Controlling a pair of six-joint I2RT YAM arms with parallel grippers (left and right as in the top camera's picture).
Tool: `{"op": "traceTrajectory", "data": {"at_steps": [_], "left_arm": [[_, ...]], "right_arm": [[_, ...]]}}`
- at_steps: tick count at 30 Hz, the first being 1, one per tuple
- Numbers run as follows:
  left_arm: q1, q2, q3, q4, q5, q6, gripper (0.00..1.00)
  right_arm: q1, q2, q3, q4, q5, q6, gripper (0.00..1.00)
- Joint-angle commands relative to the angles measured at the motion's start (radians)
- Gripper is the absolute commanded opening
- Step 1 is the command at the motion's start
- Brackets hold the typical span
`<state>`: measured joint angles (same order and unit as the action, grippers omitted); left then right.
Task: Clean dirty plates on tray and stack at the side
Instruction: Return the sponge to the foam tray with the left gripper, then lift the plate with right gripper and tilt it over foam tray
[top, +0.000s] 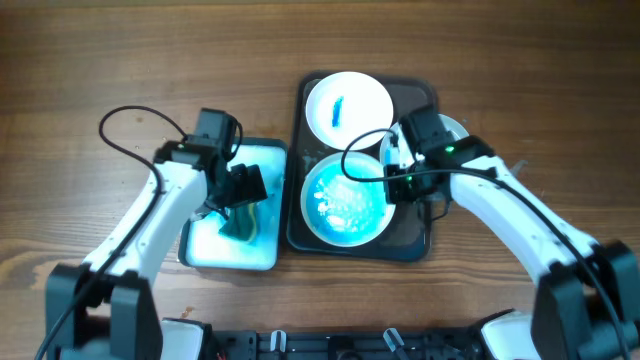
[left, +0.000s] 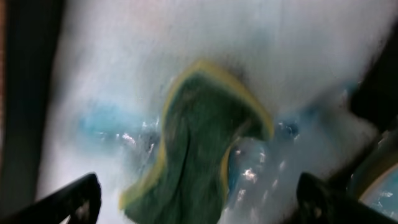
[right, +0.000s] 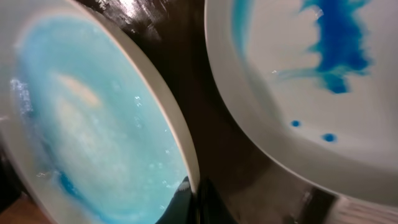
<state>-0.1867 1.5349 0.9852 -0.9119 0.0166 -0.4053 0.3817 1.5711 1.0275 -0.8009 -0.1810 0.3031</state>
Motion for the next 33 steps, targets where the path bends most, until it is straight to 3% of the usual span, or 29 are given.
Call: {"op": "traceTrajectory", "data": {"at_steps": [1, 4, 7, 11, 15, 23, 33], "left_arm": [[0.057, -0.142, 0.154, -0.106, 0.017, -0.018, 1.0], [0.143, -0.268, 0.238, -0.16, 0.069, -0.034, 1.0], [0.24, -0.411, 0.242, -0.167, 0.08, -0.047, 1.0], [0.317, -0.546, 0.242, -0.167, 0.079, -0.048, 1.0], [0.317, -0.559, 0.242, -0.167, 0.079, -0.048, 1.0], [0.317, -0.525, 0.242, -0.167, 0.079, -0.048, 1.0], [0.317, -0.523, 0.242, -0.167, 0.079, -0.048, 1.0]], "right_arm": [[0.082, -0.072, 0.162, -0.063, 0.124, -0.053, 0.04], [0.205, -0.071, 0.225, 0.0, 0.233, -0.068, 0.04], [0.371, -0.051, 0.225, 0.202, 0.472, -0.068, 0.04], [0.545, 0.064, 0.225, 0.513, 0.702, -0.26, 0.04], [0.644, 0.124, 0.225, 0.649, 1.002, -0.487, 0.04], [0.786, 0.123, 0.225, 0.883, 1.24, -0.894, 0.04], [0.793, 0.123, 0.225, 0.883, 1.282, -0.906, 0.04]]}}
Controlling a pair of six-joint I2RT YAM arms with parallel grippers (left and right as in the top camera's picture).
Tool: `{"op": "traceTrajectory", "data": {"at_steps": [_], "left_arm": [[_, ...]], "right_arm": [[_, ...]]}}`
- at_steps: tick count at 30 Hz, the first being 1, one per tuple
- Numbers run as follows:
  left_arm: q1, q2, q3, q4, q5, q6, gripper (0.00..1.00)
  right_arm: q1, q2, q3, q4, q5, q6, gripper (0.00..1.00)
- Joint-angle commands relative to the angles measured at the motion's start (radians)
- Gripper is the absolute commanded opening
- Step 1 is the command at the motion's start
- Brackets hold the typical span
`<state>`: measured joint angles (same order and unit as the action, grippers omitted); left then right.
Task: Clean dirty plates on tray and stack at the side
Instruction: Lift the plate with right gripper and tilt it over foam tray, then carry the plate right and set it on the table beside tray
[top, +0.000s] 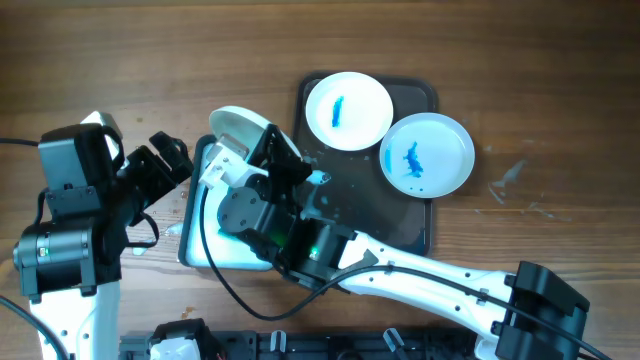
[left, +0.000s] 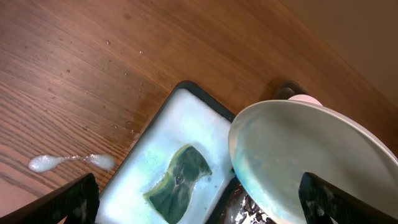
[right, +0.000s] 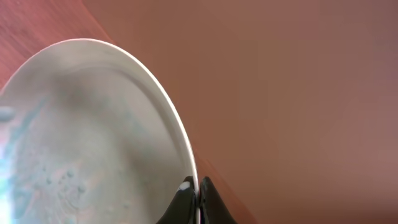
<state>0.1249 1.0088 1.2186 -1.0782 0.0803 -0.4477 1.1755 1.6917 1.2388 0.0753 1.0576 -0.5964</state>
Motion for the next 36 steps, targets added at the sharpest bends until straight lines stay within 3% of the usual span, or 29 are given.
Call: {"op": "traceTrajectory", "data": {"at_steps": [1, 18, 21, 22, 26, 31, 35, 36], "left_arm": [[0.005, 0.003, 0.008, 0.0, 0.016, -0.005, 1.0], [0.005, 0.003, 0.008, 0.0, 0.016, -0.005, 1.0], [0.005, 0.003, 0.008, 0.0, 0.016, -0.005, 1.0], [0.005, 0.003, 0.008, -0.001, 0.016, -0.005, 1.0], [0.005, 0.003, 0.008, 0.0, 0.016, -0.005, 1.0], [0.005, 0.003, 0.008, 0.0, 0.016, -0.005, 1.0], [0.005, 0.003, 0.008, 0.0, 0.016, -0.005, 1.0], [0.005, 0.003, 0.008, 0.0, 0.016, -0.005, 1.0]], "right_arm": [[0.0, 0.003, 0.014, 0.006, 0.044, -0.006, 0.04], [-0.007, 0.003, 0.014, 0.007, 0.042, 0.003, 0.04], [-0.019, 0.003, 0.014, 0.002, 0.039, 0.111, 0.04], [-0.039, 0.003, 0.014, -0.041, -0.014, 0.213, 0.04], [-0.202, -0.007, 0.014, -0.403, -0.47, 0.793, 0.04], [-0.511, -0.279, 0.014, -0.52, -1.017, 0.955, 0.04], [-0.916, -0.426, 0.014, -0.76, -1.074, 1.052, 0.04], [-1.099, -0.422, 0.014, -0.824, -1.123, 1.052, 0.04]]}}
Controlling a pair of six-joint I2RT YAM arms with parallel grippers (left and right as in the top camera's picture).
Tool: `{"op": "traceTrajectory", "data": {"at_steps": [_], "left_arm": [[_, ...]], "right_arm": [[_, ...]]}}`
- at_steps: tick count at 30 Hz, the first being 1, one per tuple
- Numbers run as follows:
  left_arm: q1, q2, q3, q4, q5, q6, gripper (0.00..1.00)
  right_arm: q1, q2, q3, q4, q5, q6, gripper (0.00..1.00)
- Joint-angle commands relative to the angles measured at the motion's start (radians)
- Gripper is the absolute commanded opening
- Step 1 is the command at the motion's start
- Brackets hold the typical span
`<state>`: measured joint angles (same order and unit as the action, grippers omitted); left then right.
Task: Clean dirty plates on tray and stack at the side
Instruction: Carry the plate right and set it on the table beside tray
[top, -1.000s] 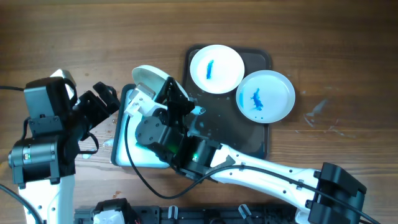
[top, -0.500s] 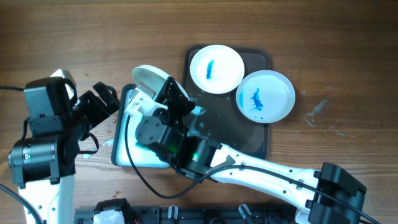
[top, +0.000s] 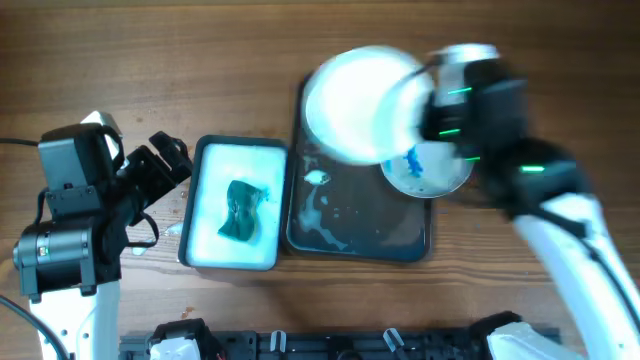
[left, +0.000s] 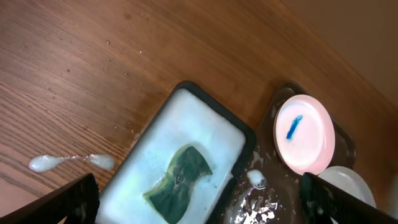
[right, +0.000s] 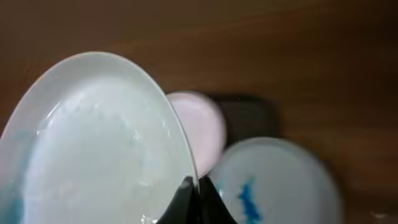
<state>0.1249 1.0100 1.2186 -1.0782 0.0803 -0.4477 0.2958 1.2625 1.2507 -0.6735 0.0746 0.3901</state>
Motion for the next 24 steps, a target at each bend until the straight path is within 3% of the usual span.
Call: {"op": "traceTrajectory", "data": {"at_steps": [1, 4, 8, 11, 15, 16, 18, 21, 23, 24], "left_arm": [[0.005, 0.002, 0.008, 0.0, 0.016, -0.005, 1.0], [0.005, 0.002, 0.008, 0.0, 0.016, -0.005, 1.0], [0.005, 0.002, 0.008, 0.0, 0.016, -0.006, 1.0], [0.005, 0.002, 0.008, 0.0, 0.016, -0.006, 1.0], [0.005, 0.002, 0.008, -0.001, 0.016, -0.006, 1.0], [0.005, 0.002, 0.008, -0.004, 0.016, -0.006, 1.0], [0.005, 0.002, 0.008, -0.021, 0.017, -0.006, 1.0], [0.005, 0.002, 0.008, -0.031, 0.088, -0.006, 1.0], [0.005, 0.002, 0.008, -0.037, 0.114, -0.006, 1.0], [0.005, 0.003, 0.008, -0.042, 0.114, -0.006, 1.0]], "right_arm": [[-0.37, 0.026, 0.002, -0.122, -0.182, 0.064, 0.04], [-0.756, 0.153, 0.002, -0.186, -0.224, 0.06, 0.04], [-0.966, 0.374, 0.001, -0.24, -0.108, 0.054, 0.04], [-0.953, 0.502, -0.008, -0.261, -0.108, 0.003, 0.04], [-0.828, 0.537, -0.08, -0.211, -0.067, 0.005, 0.04], [-0.795, 0.537, -0.084, -0.209, -0.067, 0.003, 0.1], [-0.716, 0.514, -0.084, -0.203, -0.05, -0.048, 0.37], [-0.584, 0.397, -0.084, -0.183, -0.023, -0.05, 0.64], [-0.515, 0.315, -0.084, -0.138, -0.126, -0.111, 0.79], [-0.492, 0.297, -0.084, -0.1, -0.241, -0.188, 0.78]]}}
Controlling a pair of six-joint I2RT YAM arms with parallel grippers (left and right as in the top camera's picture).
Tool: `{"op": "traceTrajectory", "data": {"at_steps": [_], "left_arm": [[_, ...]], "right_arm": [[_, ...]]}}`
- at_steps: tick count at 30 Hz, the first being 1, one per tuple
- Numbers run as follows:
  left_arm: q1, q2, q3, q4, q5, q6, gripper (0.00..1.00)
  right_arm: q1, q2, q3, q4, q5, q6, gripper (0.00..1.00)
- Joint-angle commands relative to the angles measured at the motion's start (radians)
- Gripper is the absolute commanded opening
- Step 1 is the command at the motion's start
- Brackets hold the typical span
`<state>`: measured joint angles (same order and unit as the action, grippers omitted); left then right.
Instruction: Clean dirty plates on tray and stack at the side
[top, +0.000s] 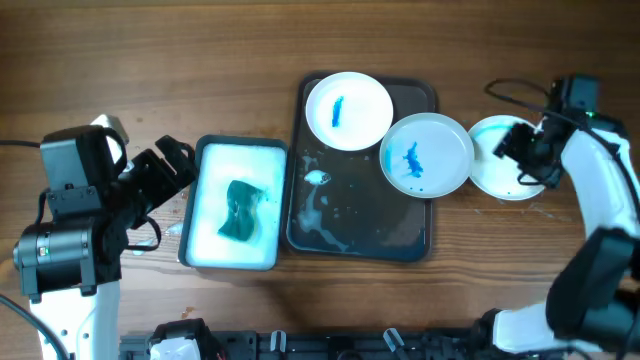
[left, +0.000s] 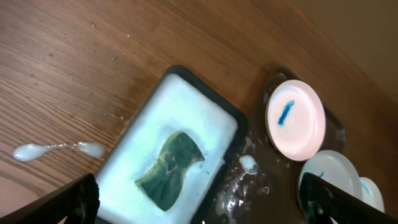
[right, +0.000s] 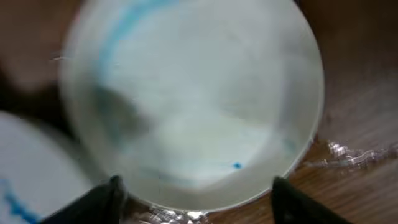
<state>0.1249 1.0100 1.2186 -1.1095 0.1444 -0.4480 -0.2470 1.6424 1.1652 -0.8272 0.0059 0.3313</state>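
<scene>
A dark tray (top: 410, 235) holds two white plates with blue smears, one at the back (top: 348, 110) and one overhanging the right edge (top: 427, 153). A third, mostly white plate (top: 490, 170) lies flat on the wood right of the tray. My right gripper (top: 522, 152) hovers open over that plate (right: 193, 99), its fingertips (right: 112, 190) spread past the near rim. A green sponge (left: 169, 168) lies in the foamy basin (top: 212, 160). Left of the basin, my left gripper (top: 172, 170) is raised and open, holding nothing.
Foam and water are splashed over the tray's left half (left: 249, 180). A streak of foam (left: 50, 150) lies on the wood left of the basin. Wet spots shine on the table by the right-hand plate (right: 354, 152).
The washed plate was held in the air over the back of the tray; it now lies on the table right of the tray, and my right gripper has let go and stands open above it.
My right gripper was shut on the rim of a foamy blue plate on the tray while the left was down at the sponge. Then the right held the plate over the basin, the left drawn back. Then the plate was above the tray; now it rests at the right.
</scene>
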Motion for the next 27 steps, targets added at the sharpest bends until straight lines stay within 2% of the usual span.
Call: {"op": "traceTrajectory", "data": {"at_steps": [1, 3, 6, 7, 8, 10, 11, 12, 14, 15, 17, 19, 20, 22, 24, 25, 27], "left_arm": [[0.003, 0.006, 0.008, -0.015, 0.05, -0.005, 1.0], [0.0, 0.018, 0.008, -0.026, 0.05, -0.005, 1.0], [0.001, 0.038, 0.008, -0.055, 0.05, -0.005, 1.0], [0.001, 0.047, 0.008, -0.06, 0.05, -0.005, 1.0], [0.001, 0.051, 0.008, -0.062, 0.05, -0.005, 1.0], [0.001, 0.066, 0.008, -0.062, 0.05, -0.005, 1.0], [0.001, 0.069, 0.008, -0.062, 0.049, -0.004, 0.98], [0.001, 0.073, 0.008, -0.062, 0.049, -0.001, 0.94], [0.001, 0.08, 0.008, -0.062, 0.05, -0.002, 0.91], [0.001, 0.088, 0.008, -0.062, 0.05, -0.004, 1.0], [-0.001, 0.103, 0.008, -0.058, 0.051, -0.017, 1.0], [-0.036, 0.137, 0.008, -0.054, 0.053, 0.015, 1.0], [-0.095, 0.18, 0.008, -0.059, 0.04, 0.06, 0.98], [-0.14, 0.219, 0.008, -0.067, -0.011, 0.059, 0.99], [-0.181, 0.269, 0.008, -0.069, -0.064, 0.058, 1.0], [-0.198, 0.299, 0.008, -0.065, -0.064, 0.049, 1.0], [-0.236, 0.378, 0.003, -0.053, -0.069, 0.047, 0.98]], "right_arm": [[0.071, -0.08, 0.001, 0.082, -0.269, -0.185, 0.78], [0.114, -0.033, 0.001, 0.11, -0.246, -0.208, 0.75], [0.143, 0.107, -0.002, 0.169, -0.072, -0.19, 0.75], [0.142, 0.153, -0.002, 0.183, -0.061, -0.191, 0.73], [0.142, 0.183, -0.002, 0.186, -0.064, -0.19, 0.66], [0.142, 0.211, -0.001, 0.158, -0.081, -0.19, 0.22], [0.142, 0.199, 0.002, 0.137, -0.084, -0.183, 0.05], [0.142, 0.18, 0.005, 0.12, -0.085, -0.172, 0.04], [0.149, 0.106, 0.008, 0.084, -0.121, -0.172, 0.04], [0.16, 0.048, 0.007, 0.058, -0.192, -0.172, 0.04], [0.195, -0.017, 0.007, 0.004, -0.292, -0.172, 0.04], [0.297, -0.038, 0.002, -0.059, -0.296, -0.171, 0.04], [0.414, -0.028, -0.039, -0.057, -0.268, -0.074, 0.04], [0.492, -0.02, -0.097, -0.021, -0.183, 0.072, 0.04], [0.557, -0.006, -0.188, 0.085, -0.052, 0.216, 0.04], [0.563, -0.003, -0.251, 0.18, -0.044, 0.217, 0.04], [0.563, -0.003, -0.29, 0.225, -0.05, 0.215, 0.04]]}}
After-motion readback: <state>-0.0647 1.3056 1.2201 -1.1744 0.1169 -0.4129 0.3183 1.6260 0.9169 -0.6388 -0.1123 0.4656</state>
